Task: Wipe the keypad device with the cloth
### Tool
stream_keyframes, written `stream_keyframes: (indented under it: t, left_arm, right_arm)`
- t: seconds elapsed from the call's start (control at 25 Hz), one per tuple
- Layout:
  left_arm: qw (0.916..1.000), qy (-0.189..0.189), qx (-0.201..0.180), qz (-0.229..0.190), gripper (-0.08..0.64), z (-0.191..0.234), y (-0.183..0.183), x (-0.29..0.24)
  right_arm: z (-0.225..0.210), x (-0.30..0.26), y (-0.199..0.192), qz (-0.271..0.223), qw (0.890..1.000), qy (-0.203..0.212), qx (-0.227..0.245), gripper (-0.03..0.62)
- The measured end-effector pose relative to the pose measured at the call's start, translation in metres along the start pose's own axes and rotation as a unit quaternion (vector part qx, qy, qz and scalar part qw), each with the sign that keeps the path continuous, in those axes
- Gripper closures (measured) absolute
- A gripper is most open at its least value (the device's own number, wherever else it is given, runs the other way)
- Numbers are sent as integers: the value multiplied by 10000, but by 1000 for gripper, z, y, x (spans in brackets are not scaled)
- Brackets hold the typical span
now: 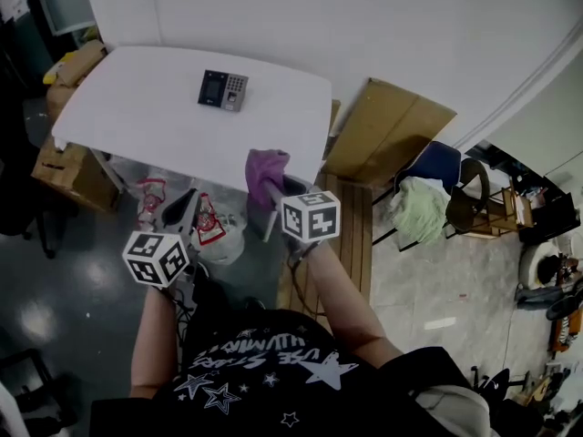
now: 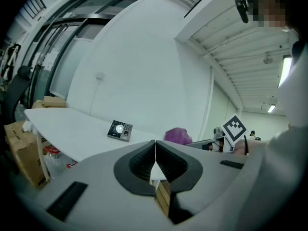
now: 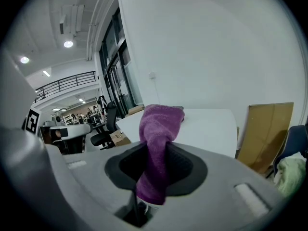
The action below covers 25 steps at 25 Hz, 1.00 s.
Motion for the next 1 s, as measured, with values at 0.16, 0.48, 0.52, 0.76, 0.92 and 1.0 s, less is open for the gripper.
stream_keyframes:
  t: [0.16,0.48,0.52,0.76,0.92,1.0]
  left_arm:
    - [10000,24,10,-8,551,-12,-8,10]
    - [9998,191,56,-68,551,-21,-18,31]
    - [9997,216,68,-84,551,-21,-19,34]
    - [9992,334,121,-159,551,-20,-22,48]
    - [9990,384,154,-192,551,-17,-19,50]
    - [9989,384,164,-208,551,-17,-19,51]
  right_arm:
    - [10,8,-9,53,9998,115,164,494]
    - [24,16,-22,161,9990,271,322,494]
    - [27,16,-23,176,9988,298,343,494]
    - [41,12,-23,210,9979,429,442,494]
    - [45,9,-18,245,9969,439,612,494]
    - [47,11,-17,258,9964,448,669,494]
Point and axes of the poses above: the fingertips, and each gripper's own axes: x backward along the fingers, z to its left, y out of its top, the point moved 4 cm from there along x, backward along the fingers, and after that the axes turned 11 degrees about z, right-handed, at the moved point
